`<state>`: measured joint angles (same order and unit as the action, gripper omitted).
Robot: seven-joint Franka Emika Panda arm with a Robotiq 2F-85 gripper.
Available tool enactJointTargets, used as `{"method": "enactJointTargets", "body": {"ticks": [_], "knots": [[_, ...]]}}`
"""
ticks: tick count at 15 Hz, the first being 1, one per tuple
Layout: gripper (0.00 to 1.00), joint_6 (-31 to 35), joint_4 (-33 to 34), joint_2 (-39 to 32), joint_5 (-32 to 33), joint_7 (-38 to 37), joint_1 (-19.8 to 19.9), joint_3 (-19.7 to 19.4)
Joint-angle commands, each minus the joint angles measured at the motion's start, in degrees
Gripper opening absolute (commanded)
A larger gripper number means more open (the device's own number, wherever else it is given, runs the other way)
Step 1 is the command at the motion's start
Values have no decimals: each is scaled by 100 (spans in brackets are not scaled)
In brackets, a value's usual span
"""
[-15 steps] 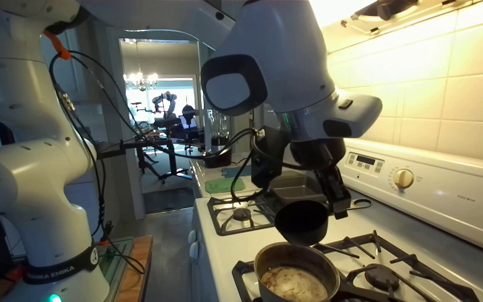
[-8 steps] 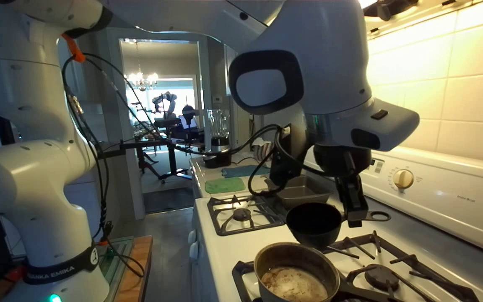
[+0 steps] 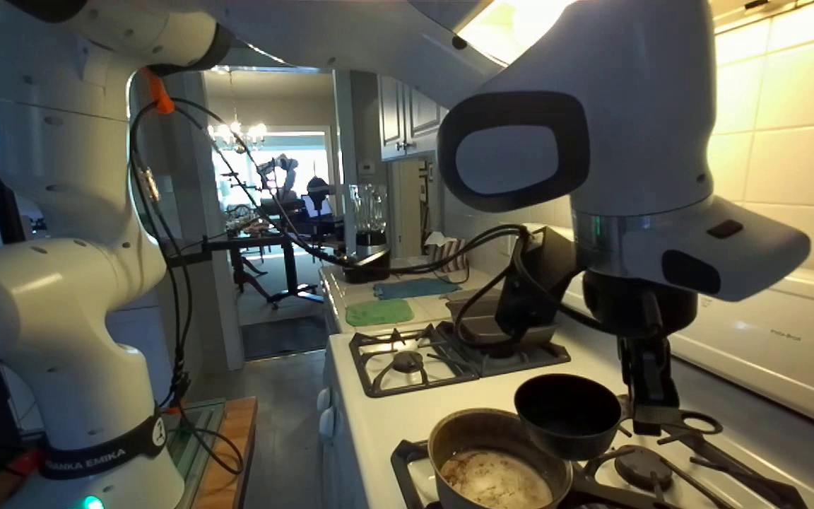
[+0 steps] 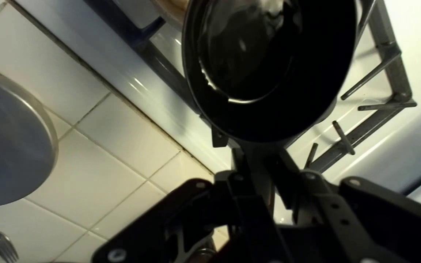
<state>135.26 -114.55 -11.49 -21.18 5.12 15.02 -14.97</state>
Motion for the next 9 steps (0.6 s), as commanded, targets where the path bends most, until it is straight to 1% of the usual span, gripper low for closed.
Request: {"method": "enactJointTargets", "body": {"ticks": [1,6,9], "knots": [[6,-472,640,-426,289,-423,232,-66],[6,-776,1192,-821,278,-490,559,-153],[6,-775,1494,-1084,213,-496,759,-174]]}}
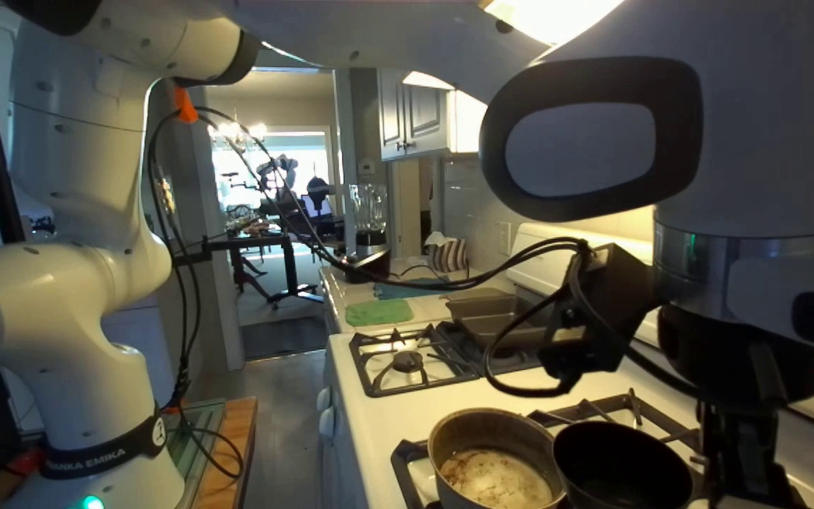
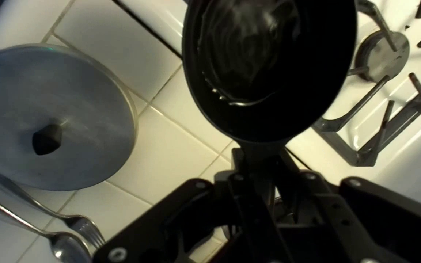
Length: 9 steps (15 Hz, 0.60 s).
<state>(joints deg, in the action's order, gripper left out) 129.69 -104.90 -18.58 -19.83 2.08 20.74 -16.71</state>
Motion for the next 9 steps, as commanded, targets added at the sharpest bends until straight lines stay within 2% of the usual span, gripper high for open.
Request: {"method": "enactJointTargets", "body": {"ticks": [1,9], "knots": [[6,-208,652,-485,72,-206,251,1],[6,-192,1526,-1296,111,-411,549,59]]}}
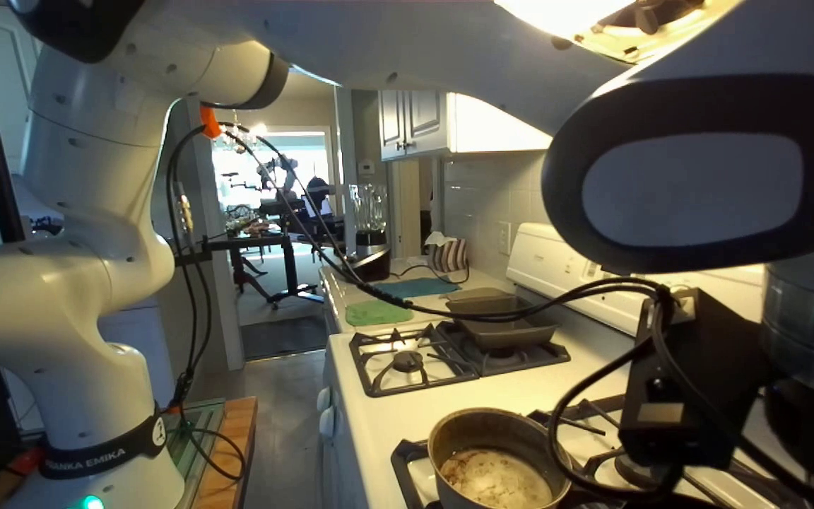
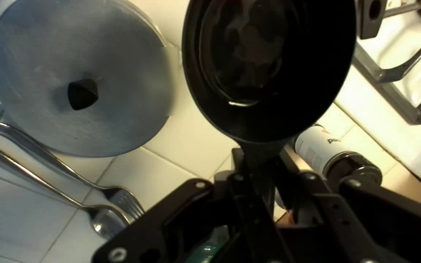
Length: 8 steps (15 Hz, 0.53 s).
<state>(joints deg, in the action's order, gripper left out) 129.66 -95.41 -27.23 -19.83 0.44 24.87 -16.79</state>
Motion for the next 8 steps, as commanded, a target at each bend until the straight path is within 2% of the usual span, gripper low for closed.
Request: {"method": "enactJointTargets", "body": {"ticks": [1,8], "knots": [[6,-164,659,-516,114,-285,154,74],[6,-166,1207,-1111,185,-462,234,110]]}}
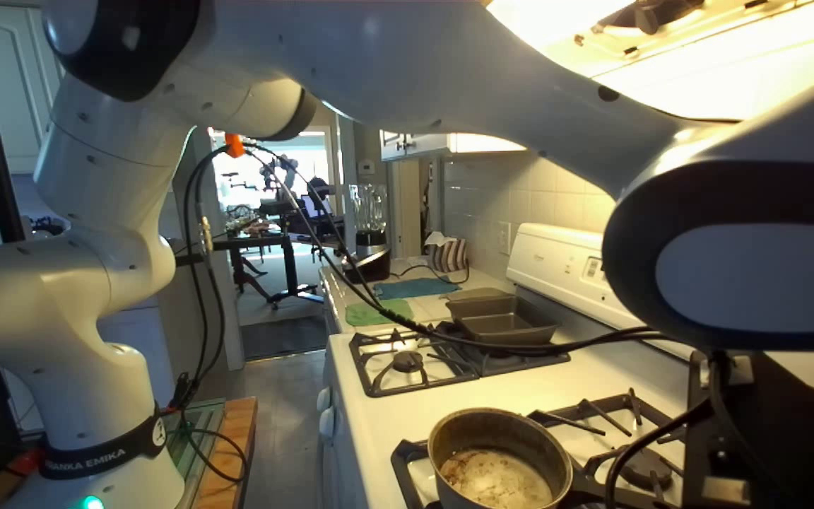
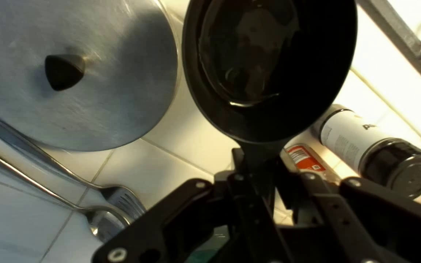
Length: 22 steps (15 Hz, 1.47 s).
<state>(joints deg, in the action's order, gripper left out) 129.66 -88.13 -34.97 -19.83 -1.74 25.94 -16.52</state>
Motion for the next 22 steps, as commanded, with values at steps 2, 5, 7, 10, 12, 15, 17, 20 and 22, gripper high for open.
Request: {"method": "enactJointTargets", "body": {"ticks": [2,5,7,10,12,15,17,20,22], "knots": [[6,-153,580,-477,201,-277,139,85],[6,-126,705,-665,252,-355,132,68],[6,-119,765,-770,293,-395,129,65],[6,-92,841,-903,340,-459,125,67],[6,-93,874,-947,354,-493,124,71],[6,-97,937,-1013,385,-553,116,66],[6,-94,947,-1019,414,-579,107,63],[50,-91,988,-1044,431,-619,102,59],[63,-104,1019,-1045,423,-639,107,69]]}}
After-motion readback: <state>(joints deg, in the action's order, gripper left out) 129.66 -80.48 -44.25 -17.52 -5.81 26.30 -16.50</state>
